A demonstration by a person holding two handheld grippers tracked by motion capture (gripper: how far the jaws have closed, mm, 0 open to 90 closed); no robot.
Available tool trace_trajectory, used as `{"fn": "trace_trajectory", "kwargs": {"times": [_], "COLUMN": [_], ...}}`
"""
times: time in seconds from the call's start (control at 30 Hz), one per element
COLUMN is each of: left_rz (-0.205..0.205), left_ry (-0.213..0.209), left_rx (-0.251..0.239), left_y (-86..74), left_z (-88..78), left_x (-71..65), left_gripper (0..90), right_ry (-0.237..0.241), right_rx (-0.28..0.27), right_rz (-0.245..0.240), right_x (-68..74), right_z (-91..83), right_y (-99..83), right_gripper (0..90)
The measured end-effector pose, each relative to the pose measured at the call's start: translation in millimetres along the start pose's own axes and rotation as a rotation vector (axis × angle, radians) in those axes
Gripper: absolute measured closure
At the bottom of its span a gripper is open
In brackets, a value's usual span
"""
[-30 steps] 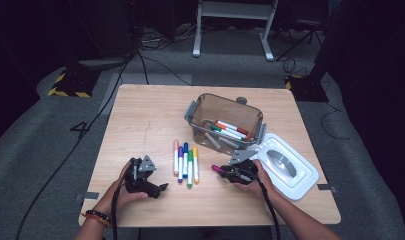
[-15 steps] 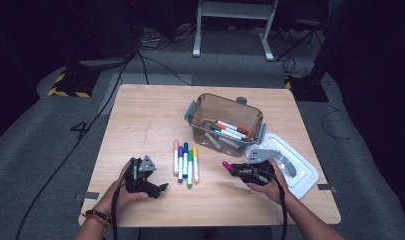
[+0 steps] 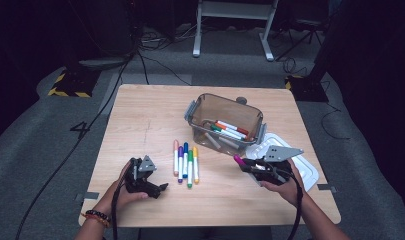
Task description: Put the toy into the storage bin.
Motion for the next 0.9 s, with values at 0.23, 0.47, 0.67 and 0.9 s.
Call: {"fn": "trace_trajectory", "kwargs": {"times": [0.23, 0.47, 0.67, 0.9], "left_rz": [0.0, 0.0, 0.0, 0.0], "left_ry": [0.0, 0.0, -0.001, -0.001], "left_rx": [0.0, 0.0, 0.0, 0.0], "left_y": [0.0, 0.0, 0.0, 0.0], "left_z": [0.0, 0.0, 0.0, 0.0], "left_x": [0.0, 0.0, 0.0, 0.1], "left_gripper": [0.5, 0.4, 0.4, 0.4], "right_ry": [-0.014, -0.057, -0.075, -0.073], "right_rx": [-0.047, -0.082, -0.085, -0.059], "right_rz": [0.004, -0.012, -0.035, -0.036], "right_x": [-8.6, -29.4, -45.0, -61.6], "right_z": [-29.4, -46.7, -39.8, -18.9], "right_y": [20.1, 57.0, 83.0, 106.0], "right_gripper": [74.6, 74.6, 74.6, 74.6]}}
Point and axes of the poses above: each handheld gripper's, and its own axes: z roughly forward along the jaws, y roughly out of its top, x roughly to its left, the point moved 5 cm from there along z, roughly forward along the jaws, and after that the axes turned 9 degrees about -y, right-handed, at the moved point
